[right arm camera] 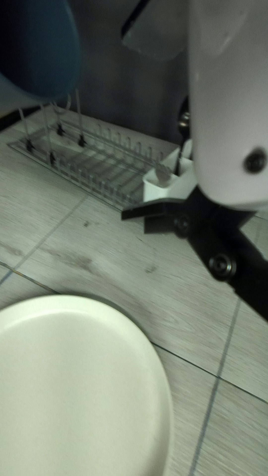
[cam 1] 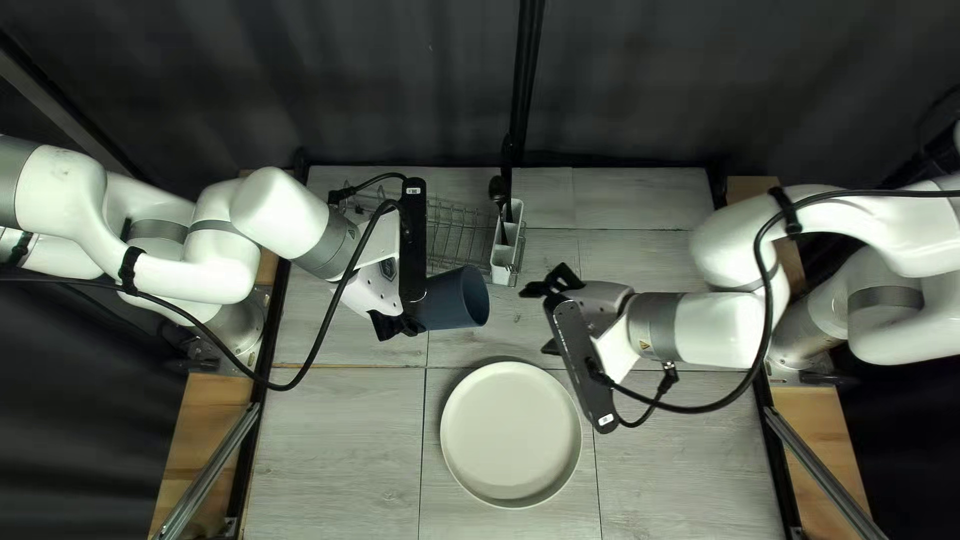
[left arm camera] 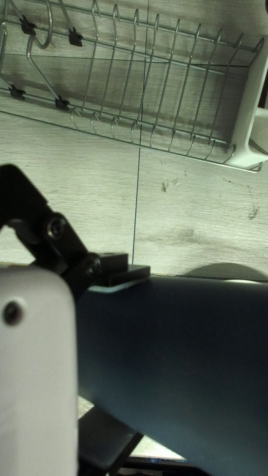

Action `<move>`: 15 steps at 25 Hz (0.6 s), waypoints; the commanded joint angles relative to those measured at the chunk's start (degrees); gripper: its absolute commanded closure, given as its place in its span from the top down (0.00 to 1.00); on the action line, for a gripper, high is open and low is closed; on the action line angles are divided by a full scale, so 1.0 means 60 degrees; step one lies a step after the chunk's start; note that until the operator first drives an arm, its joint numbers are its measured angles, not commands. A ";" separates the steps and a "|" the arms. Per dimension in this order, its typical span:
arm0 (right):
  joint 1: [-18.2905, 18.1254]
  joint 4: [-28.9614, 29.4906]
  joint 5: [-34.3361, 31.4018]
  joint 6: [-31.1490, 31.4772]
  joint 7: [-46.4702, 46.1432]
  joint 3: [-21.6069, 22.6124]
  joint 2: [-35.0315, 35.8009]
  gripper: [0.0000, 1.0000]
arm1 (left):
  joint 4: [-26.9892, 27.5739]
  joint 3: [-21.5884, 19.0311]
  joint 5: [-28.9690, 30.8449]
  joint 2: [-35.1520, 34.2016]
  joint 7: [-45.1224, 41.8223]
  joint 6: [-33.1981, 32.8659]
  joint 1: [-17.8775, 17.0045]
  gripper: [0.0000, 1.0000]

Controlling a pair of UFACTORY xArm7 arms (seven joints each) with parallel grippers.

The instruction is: Pick up and place plate onto table. Place down one fork to the left of the plate. Place spoon and knife to the right of the plate. Place cup above the knife and spoon

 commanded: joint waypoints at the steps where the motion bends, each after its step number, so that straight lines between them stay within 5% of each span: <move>1: -0.0176 0.0764 -0.1116 0.0002 0.0725 0.0182 0.0849 1.00 | 0.0000 0.0000 0.0000 0.0000 0.0000 0.0000 0.0000 0.00; 15: -0.0038 0.2374 -0.3402 0.0301 0.2077 0.0276 0.2837 1.00 | 0.0000 0.0000 0.0000 0.0000 0.0000 0.0000 0.0000 0.00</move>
